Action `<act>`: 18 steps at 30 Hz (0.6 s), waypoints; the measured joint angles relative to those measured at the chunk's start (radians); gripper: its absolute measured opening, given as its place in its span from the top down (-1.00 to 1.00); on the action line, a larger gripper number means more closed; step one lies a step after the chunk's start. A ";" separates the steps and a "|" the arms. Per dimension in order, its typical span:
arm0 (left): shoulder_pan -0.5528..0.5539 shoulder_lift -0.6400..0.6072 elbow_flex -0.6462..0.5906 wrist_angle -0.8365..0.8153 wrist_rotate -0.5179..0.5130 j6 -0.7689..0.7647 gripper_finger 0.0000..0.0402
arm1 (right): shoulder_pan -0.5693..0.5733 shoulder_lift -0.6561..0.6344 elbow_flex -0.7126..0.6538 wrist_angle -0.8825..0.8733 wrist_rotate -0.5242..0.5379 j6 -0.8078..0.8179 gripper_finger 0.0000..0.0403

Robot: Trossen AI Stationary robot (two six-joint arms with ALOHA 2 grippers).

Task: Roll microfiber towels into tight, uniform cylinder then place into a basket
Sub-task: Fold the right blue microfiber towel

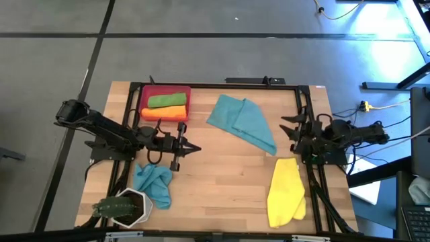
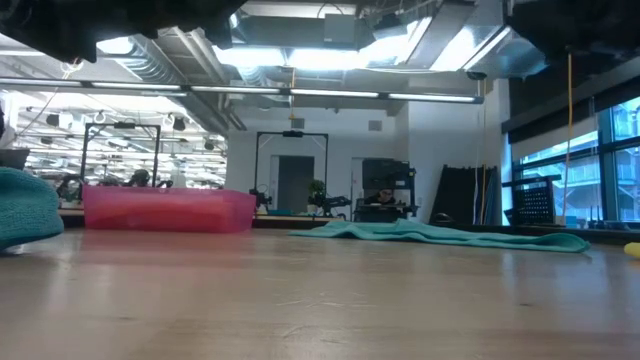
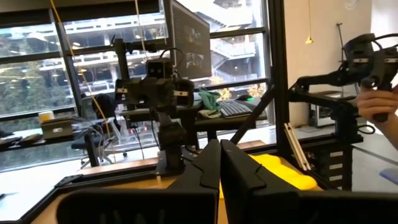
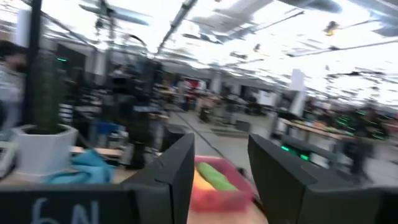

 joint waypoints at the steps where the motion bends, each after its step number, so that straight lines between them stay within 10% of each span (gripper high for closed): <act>1: 0.000 0.000 0.000 0.001 0.000 0.000 1.00 | 0.000 -0.016 0.000 -0.018 0.030 -0.002 0.24; 9: 0.000 0.000 0.000 0.007 -0.001 -0.022 1.00 | -0.001 -0.061 0.000 -0.103 0.282 -0.067 0.24; 18: 0.001 0.000 0.000 0.007 -0.031 -0.028 1.00 | -0.002 -0.060 0.000 -0.111 0.321 -0.040 0.24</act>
